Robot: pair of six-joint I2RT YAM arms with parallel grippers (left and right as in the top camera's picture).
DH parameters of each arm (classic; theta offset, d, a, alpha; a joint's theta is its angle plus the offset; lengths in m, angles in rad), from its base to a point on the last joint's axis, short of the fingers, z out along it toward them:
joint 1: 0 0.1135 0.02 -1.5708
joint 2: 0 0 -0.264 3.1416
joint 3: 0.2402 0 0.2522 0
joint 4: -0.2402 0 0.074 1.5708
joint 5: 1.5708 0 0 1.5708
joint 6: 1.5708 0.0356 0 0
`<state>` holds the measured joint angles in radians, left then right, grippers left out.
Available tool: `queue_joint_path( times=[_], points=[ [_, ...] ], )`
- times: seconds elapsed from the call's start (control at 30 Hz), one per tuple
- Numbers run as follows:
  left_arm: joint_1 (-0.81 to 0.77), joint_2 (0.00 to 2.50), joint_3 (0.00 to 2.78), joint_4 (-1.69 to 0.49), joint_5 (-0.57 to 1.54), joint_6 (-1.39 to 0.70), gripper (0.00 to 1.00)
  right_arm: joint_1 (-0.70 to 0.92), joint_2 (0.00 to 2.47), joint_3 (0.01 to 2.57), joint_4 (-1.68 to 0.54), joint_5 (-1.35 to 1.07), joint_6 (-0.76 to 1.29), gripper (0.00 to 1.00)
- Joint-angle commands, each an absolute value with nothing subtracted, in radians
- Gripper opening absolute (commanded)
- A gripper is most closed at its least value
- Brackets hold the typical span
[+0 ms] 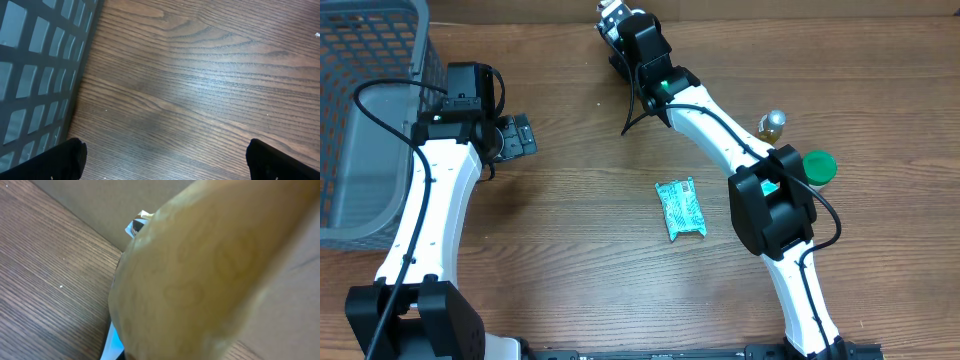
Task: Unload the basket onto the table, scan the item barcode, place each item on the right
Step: 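Hold the bag's barcode side over the scanner window, then bring the PanTree bag forward and set it beside the tissue pack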
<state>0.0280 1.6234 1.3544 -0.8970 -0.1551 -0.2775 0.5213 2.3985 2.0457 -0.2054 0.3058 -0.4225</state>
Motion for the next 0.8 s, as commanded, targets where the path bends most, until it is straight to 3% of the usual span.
queue_joint_path(
  times=[0.0,0.13,0.33,0.47,0.77],
  points=[
    [0.026,1.631,1.358,-0.896,-0.167,-0.269,1.0,0.508,2.296,2.062,-0.269,0.229,-0.268,0.04],
    [0.026,1.631,1.358,-0.896,-0.167,-0.269,0.99,0.508,2.228,2.062,-0.416,0.072,-0.177,0.04],
    [0.026,1.631,1.358,-0.896,-0.167,-0.269,0.99,0.506,2.177,2.062,-0.796,-0.289,0.03,0.04],
    [0.026,1.631,1.358,-0.896,-0.167,-0.269,1.0,0.506,2.179,2.061,-1.039,-0.469,0.056,0.04],
    [0.026,1.631,1.358,-0.896,-0.167,-0.269,1.0,0.523,2.179,2.034,-1.407,-0.502,0.018,0.04]
  ],
)
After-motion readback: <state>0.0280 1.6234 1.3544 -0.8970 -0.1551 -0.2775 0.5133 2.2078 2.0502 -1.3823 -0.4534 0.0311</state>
